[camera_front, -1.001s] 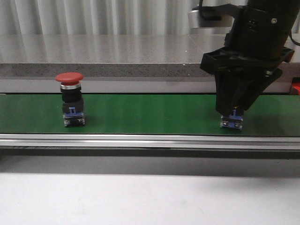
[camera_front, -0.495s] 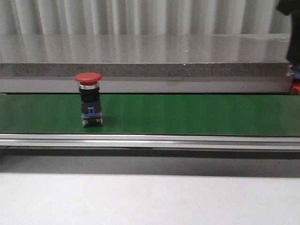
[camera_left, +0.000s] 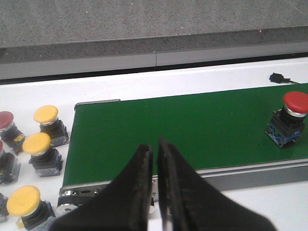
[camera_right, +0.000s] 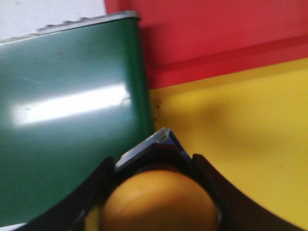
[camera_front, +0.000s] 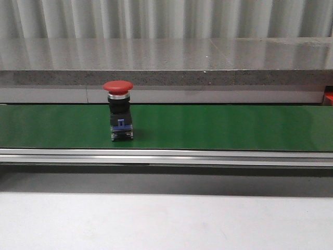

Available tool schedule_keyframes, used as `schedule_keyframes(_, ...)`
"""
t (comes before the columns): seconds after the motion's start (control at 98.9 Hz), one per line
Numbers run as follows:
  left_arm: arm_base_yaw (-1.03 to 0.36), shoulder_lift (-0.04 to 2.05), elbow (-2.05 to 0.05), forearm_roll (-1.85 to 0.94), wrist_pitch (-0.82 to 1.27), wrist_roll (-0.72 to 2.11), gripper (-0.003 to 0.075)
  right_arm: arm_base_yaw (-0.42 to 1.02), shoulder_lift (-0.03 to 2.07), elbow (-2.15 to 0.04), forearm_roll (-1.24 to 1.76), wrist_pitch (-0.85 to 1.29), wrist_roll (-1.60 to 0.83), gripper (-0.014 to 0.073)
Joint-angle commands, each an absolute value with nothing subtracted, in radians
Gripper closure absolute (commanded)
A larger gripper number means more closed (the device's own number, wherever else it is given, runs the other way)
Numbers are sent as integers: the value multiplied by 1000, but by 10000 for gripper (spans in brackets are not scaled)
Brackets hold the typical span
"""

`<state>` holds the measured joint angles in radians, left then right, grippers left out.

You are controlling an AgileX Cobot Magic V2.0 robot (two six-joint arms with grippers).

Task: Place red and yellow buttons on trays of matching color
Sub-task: 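Carry the yellow button to the yellow tray and open the right gripper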

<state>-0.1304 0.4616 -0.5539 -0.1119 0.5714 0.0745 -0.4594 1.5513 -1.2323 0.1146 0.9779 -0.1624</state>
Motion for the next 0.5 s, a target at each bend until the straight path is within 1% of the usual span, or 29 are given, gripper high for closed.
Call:
schedule_keyframes(0.0, -134, 466, -581, -125, 491, 73, 726, -488, 1555, -1253, 94, 927, -172, 452)
schedule_keyframes(0.485, -134, 466, -581, -125, 491, 73, 725, -581, 1766, -1253, 94, 823, -97, 452)
